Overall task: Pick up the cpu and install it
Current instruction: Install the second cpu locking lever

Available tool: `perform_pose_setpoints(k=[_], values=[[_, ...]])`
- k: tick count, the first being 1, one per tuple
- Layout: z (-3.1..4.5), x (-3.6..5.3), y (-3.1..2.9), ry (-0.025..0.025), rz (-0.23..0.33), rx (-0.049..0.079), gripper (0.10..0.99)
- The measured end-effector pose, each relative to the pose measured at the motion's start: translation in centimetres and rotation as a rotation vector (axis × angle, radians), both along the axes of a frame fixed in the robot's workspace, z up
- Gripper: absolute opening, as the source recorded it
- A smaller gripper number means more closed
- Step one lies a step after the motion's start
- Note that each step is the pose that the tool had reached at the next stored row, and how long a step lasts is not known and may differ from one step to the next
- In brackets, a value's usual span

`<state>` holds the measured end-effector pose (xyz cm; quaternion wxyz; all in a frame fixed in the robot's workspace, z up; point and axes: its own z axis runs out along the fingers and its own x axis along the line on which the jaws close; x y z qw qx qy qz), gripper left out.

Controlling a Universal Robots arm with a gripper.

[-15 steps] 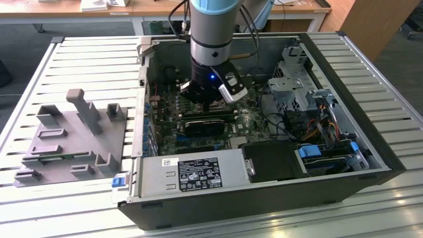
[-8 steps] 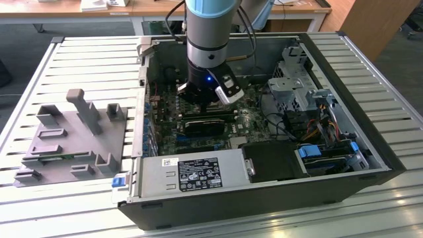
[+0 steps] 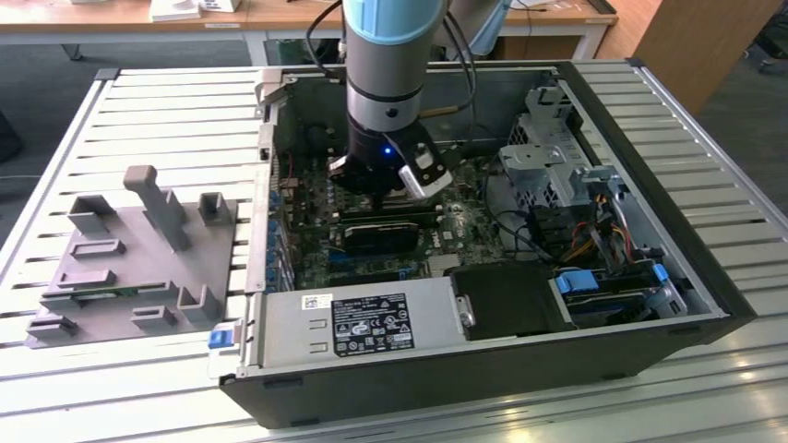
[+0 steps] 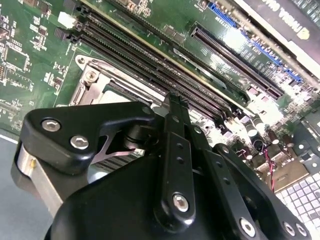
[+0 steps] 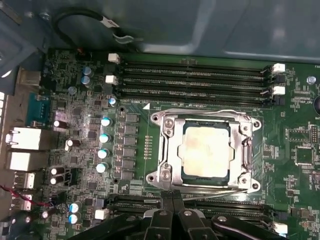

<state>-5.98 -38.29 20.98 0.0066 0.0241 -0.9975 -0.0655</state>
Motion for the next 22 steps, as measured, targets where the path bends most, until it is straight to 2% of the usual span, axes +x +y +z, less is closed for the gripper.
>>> perform_pose_setpoints(k=[3,12,22], values=[[-0.02,-0.25,-0.19,0.0000,0.000,0.007,0.106],[-0.32,-0.63,-0.34,0.0001,0.000,0.011,0.106],[-0.85,-1.14,-0.37,-0.0009,0.000,0.038,0.106]])
